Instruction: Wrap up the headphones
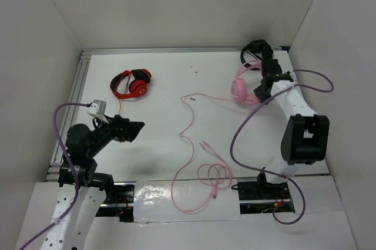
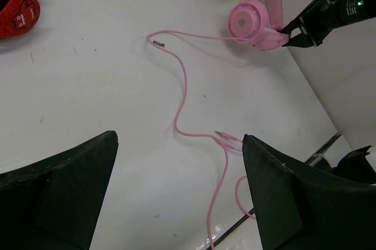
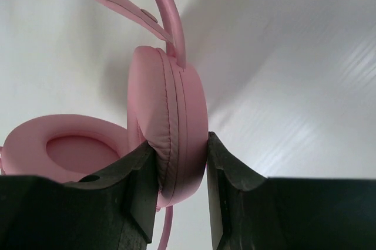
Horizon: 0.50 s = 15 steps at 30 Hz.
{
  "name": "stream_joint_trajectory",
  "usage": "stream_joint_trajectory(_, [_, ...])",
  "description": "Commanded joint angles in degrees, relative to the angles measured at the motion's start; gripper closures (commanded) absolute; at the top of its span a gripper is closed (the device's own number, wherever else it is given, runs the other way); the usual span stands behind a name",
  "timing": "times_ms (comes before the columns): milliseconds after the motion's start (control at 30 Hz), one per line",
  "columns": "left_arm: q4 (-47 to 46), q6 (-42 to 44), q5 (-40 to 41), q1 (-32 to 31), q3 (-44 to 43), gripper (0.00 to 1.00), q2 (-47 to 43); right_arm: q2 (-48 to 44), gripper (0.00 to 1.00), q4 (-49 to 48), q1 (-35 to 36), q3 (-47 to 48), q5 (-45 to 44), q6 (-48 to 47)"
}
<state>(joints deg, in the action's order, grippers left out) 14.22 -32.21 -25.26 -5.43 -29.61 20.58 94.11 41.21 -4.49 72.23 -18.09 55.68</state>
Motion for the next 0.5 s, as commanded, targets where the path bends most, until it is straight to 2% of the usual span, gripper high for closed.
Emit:
stream_joint_trajectory(0, [-1.3, -1.4, -0.9, -0.2, 0.2, 0.01, -0.9, -10.1, 1.0, -2.9, 10.0, -5.1, 2.4, 1.0])
stream_joint_trajectory(100, [-1.3, -1.4, -1.2, -0.2, 0.2, 0.01, -0.9, -18.2, 0.98, -7.0, 17.9, -13.9, 6.0, 1.6])
stream_joint_trajectory(200, [-1.8, -1.2, -2.2, -0.2, 0.4, 0.01, -1.0, -22.6, 0.96, -9.1, 24.0, -16.9, 8.7, -8.1])
stream_joint_trajectory(233, [-1.9, -1.2, -2.6, -0.2, 0.3, 0.01, -1.0, -22.9, 0.92, -9.6, 25.6, -16.9, 11.0, -13.6])
stream_joint_trajectory(267, [-2.1, -1.2, -2.9, -0.2, 0.3, 0.01, -0.9, -22.5, 0.91, -9.4, 28.4, -16.5, 12.4, -23.1])
stream_joint_trajectory(333, [-2.2, -0.9, -3.4, -0.2, 0.3, 0.01, -0.5, -21.3, 0.91, -6.2, 30.4, -14.6, 10.8, -31.9])
stream_joint_trajectory(467, [-2.3, -0.6, -4.2, -0.2, 0.2, 0.01, 0.2, -15.4, 0.92, -0.9, 33.8, -10.2, 2.5, -37.7])
